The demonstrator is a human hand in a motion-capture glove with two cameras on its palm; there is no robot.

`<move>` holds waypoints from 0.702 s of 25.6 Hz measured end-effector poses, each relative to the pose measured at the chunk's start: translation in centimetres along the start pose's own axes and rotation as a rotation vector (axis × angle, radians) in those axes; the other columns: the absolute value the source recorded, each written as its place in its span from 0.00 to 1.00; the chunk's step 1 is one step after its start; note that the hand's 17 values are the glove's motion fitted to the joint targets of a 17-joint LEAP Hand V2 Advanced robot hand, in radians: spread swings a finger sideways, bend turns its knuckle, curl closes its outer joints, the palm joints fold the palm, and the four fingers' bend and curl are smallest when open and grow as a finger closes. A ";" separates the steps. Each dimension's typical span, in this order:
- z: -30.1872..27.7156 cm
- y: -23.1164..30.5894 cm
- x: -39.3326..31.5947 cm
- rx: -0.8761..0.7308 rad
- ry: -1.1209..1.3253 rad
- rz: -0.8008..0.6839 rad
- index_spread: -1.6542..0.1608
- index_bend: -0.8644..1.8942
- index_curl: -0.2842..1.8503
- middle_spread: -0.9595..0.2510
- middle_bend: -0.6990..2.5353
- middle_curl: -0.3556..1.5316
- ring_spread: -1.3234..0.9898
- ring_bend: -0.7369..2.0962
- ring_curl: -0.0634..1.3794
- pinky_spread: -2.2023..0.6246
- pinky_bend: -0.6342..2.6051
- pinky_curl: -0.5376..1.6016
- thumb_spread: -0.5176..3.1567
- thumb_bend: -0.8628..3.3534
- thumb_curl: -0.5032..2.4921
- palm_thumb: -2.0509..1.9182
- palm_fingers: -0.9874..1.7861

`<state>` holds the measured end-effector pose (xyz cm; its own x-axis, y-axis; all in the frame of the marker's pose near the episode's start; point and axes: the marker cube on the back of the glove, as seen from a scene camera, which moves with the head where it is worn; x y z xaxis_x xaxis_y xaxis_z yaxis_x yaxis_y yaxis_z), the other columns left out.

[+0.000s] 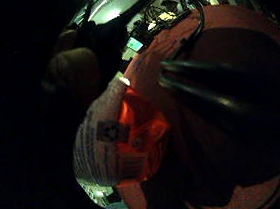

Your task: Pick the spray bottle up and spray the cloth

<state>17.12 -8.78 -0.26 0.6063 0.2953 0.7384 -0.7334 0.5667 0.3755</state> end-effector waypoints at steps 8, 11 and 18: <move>0.5 -0.4 -0.3 -0.014 -0.034 -0.055 0.74 0.38 0.25 0.71 0.33 0.42 0.56 0.44 0.28 0.87 0.27 0.39 0.39 0.23 0.30 0.73 0.68; 0.3 -0.7 -1.0 -0.066 -0.069 -0.049 0.75 0.37 0.26 0.71 0.33 0.42 0.55 0.45 0.29 0.88 0.26 0.39 0.37 0.23 0.31 0.74 0.69; 1.5 -0.5 -5.1 -0.378 -0.176 -0.081 0.77 0.36 0.27 0.71 0.32 0.43 0.54 0.45 0.30 0.88 0.26 0.39 0.34 0.22 0.33 0.75 0.72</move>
<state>13.93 -11.72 -3.37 0.5714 0.1213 0.8116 -0.5012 0.8347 0.2281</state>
